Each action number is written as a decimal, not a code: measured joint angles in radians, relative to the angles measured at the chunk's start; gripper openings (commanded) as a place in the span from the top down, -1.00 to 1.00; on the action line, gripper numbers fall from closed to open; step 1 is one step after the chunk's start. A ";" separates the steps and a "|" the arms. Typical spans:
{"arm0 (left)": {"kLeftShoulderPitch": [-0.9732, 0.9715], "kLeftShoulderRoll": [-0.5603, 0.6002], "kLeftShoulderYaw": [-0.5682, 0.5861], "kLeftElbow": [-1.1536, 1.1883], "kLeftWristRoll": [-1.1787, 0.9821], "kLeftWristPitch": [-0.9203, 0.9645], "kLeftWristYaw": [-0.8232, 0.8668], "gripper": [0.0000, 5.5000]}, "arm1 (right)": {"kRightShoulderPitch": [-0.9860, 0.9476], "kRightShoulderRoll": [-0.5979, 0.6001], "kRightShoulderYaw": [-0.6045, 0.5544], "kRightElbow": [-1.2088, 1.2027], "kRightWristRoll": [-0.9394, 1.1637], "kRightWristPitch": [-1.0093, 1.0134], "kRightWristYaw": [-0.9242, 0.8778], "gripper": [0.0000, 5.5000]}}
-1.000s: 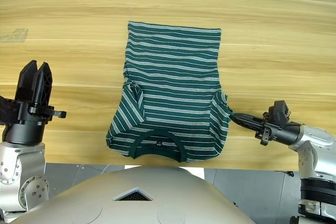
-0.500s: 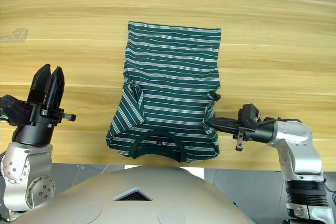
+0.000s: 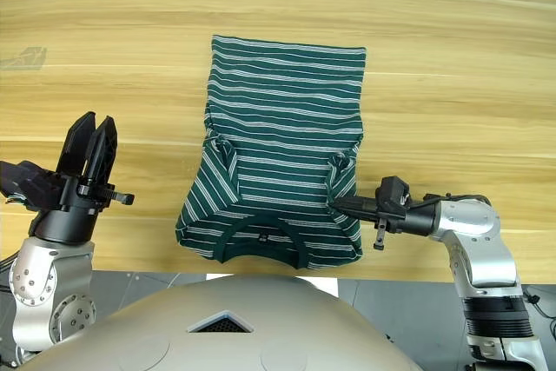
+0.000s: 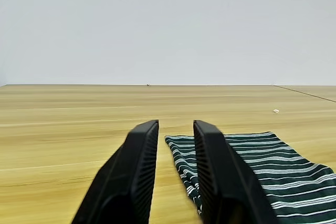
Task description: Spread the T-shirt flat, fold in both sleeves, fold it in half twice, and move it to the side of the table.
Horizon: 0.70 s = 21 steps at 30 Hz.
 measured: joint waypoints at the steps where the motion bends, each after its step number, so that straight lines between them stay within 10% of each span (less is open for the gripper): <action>1: 0.000 0.000 -0.003 -0.001 0.008 0.000 0.000 0.54 | 0.006 -0.003 0.000 -0.012 0.024 0.021 0.012 0.78; 13: -0.023 0.015 -0.062 -0.027 0.080 -0.005 -0.033 0.54 | 0.036 -0.038 0.003 -0.072 0.111 0.131 0.076 -0.02; 21: -0.182 0.421 -0.053 0.305 0.788 -0.360 -0.043 0.54 | -0.060 0.085 -0.199 0.073 0.023 -0.281 -0.057 -0.39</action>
